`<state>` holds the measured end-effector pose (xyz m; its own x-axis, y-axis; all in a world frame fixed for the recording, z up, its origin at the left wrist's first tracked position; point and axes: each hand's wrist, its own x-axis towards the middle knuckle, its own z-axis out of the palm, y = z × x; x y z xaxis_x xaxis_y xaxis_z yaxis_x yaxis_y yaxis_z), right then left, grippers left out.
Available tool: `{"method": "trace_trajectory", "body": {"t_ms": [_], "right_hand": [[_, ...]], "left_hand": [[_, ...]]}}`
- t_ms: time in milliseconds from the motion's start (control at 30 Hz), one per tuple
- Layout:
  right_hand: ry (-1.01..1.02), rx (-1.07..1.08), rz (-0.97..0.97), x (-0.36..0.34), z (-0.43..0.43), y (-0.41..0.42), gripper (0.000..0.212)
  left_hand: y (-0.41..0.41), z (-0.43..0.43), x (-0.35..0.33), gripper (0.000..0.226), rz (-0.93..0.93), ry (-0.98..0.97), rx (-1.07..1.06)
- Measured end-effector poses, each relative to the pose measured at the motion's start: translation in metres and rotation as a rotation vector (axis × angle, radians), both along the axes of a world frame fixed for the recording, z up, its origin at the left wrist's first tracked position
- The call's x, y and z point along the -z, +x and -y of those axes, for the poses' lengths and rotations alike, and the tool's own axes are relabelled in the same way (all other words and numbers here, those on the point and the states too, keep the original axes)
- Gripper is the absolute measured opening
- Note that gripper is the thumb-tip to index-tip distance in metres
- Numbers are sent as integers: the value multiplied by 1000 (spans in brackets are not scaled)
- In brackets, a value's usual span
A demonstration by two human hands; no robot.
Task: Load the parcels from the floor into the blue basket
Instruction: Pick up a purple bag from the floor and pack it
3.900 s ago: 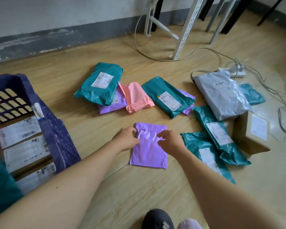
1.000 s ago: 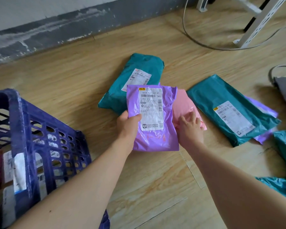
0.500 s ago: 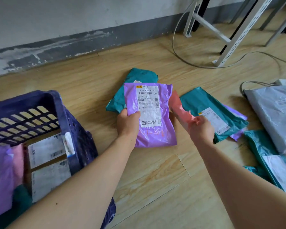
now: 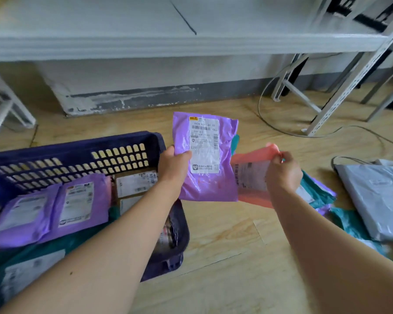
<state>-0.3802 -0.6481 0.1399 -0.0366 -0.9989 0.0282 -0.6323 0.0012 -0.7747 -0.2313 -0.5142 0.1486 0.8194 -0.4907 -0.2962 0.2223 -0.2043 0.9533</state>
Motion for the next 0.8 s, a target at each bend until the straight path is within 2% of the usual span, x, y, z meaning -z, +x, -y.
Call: {"method": "trace_trajectory", "body": {"t_ms": [100,200,400,500,600,700,800], "right_hand": [[-32,-5,93,-24,-29,14,29],[-89,-43,160,-46,-56,24,28],[-131,-50,305,-85,-94,38,25],[-12,-32,445,-94,-110,50,25],[175,-35,575,-95,-129,67,21],[266,-73,594,-89,-144,91,19],[321,-152,531,-74,-156,118,33]], "left_hand": [[9,-36,-17,17,20,-4,-65],[18,-66,-35,8,51,11,-127],[30,-102,-46,24,81,56,-184],[42,-121,-46,26,99,122,-170],[58,-144,-49,5,134,188,-163],[77,-166,-48,12,135,219,-157],[99,-187,-44,5,123,269,-165]]}}
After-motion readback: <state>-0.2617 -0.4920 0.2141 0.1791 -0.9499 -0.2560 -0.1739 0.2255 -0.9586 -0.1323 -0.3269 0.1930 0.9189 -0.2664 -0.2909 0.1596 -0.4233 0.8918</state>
